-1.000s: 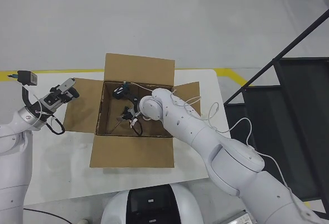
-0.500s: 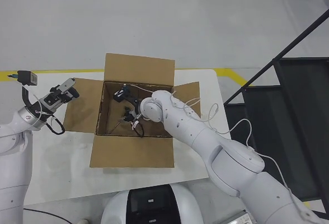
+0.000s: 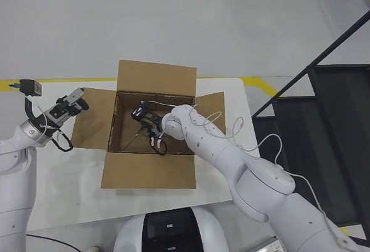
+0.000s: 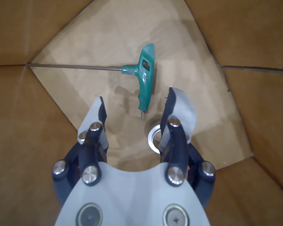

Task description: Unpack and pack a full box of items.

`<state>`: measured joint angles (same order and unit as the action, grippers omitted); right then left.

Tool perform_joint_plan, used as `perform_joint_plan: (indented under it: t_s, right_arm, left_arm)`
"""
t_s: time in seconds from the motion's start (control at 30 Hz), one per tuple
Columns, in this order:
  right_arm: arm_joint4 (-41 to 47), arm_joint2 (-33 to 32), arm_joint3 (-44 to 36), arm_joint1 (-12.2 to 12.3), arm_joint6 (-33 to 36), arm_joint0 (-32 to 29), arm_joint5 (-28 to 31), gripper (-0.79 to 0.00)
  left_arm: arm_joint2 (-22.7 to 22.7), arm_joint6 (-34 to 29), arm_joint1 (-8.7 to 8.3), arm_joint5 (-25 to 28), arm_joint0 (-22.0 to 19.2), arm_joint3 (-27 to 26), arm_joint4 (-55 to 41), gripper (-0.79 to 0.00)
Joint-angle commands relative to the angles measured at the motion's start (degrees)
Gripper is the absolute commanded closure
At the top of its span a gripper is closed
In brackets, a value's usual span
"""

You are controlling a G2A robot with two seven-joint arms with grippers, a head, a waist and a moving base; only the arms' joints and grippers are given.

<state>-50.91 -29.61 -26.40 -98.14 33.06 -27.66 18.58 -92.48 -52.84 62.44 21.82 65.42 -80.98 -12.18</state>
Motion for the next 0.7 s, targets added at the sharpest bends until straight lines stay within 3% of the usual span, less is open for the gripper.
perform_joint_plan:
  t_s: [0.0,0.1,0.33,0.4,0.57,0.67]
  right_arm:
    - [0.2,-0.1,1.1,-0.4,-0.7,0.1,-0.4,-0.453]
    - [0.2,-0.1,2.9,-1.0,-1.7,0.4,-1.1,-0.496]
    - [0.4,-0.2,5.7,-2.6,-3.1,1.0,-0.5,-0.505]
    - [0.4,-0.1,6.2,-3.0,-3.5,1.1,0.0,-0.474]
    - [-0.1,0.1,7.9,-4.1,-4.1,1.6,0.4,-0.311]
    - [-0.9,0.4,9.2,-4.6,-3.8,1.8,-0.2,-0.283]
  left_arm:
    - [0.0,0.0,0.0,0.0,0.0,0.0,0.0,-0.785]
    - [0.0,0.0,0.0,0.0,0.0,0.0,0.0,-0.785]
    - [0.0,0.0,0.0,0.0,0.0,0.0,0.0,-0.785]
    - [0.0,0.0,0.0,0.0,0.0,0.0,0.0,-0.785]
    - [0.0,0.0,0.0,0.0,0.0,0.0,0.0,-0.785]
    - [0.0,0.0,0.0,0.0,0.0,0.0,0.0,-0.785]
